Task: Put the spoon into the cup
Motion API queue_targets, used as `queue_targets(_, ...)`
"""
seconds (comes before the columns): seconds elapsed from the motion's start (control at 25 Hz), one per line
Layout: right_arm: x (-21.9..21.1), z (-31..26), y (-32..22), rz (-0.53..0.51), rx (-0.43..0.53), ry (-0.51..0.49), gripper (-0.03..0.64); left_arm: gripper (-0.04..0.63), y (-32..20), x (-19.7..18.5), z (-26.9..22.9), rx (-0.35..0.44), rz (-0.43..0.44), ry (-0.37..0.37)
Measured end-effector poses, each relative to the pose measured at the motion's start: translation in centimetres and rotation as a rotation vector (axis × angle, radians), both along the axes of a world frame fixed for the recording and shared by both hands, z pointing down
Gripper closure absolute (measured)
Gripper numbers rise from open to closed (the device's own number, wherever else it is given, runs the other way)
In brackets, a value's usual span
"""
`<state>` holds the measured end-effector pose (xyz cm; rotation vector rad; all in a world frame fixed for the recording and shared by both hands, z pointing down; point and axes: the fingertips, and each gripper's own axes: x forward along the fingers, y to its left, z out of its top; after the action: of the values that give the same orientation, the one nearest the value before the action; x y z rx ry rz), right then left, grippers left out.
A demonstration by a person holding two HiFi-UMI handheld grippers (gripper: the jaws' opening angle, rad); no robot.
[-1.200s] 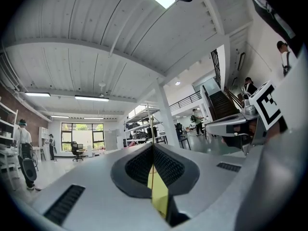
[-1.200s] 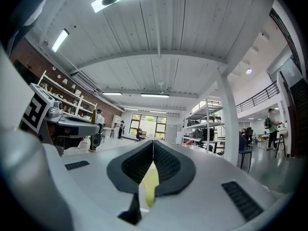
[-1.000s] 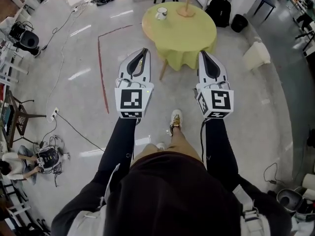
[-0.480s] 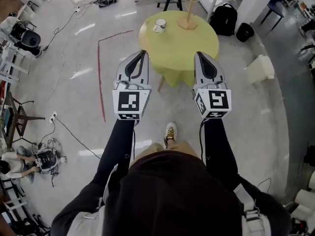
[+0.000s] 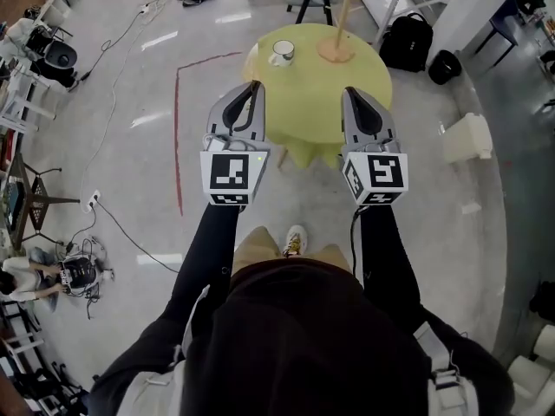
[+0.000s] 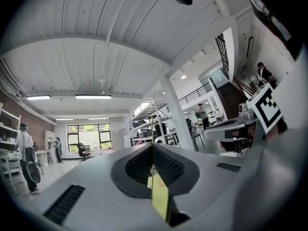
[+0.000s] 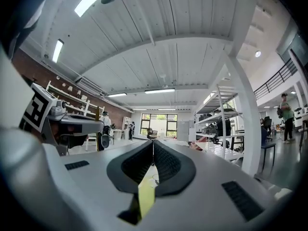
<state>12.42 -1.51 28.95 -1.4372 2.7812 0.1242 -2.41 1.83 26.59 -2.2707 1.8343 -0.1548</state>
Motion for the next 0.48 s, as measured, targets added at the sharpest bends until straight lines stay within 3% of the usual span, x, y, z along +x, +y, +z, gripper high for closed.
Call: queue_targets(0.48, -1.8, 1.4, -5.0, -0.008, -0.029, -0.001, 0.589, 0.578, -5.0, -1.8, 1.4, -0.030, -0.007, -0.002)
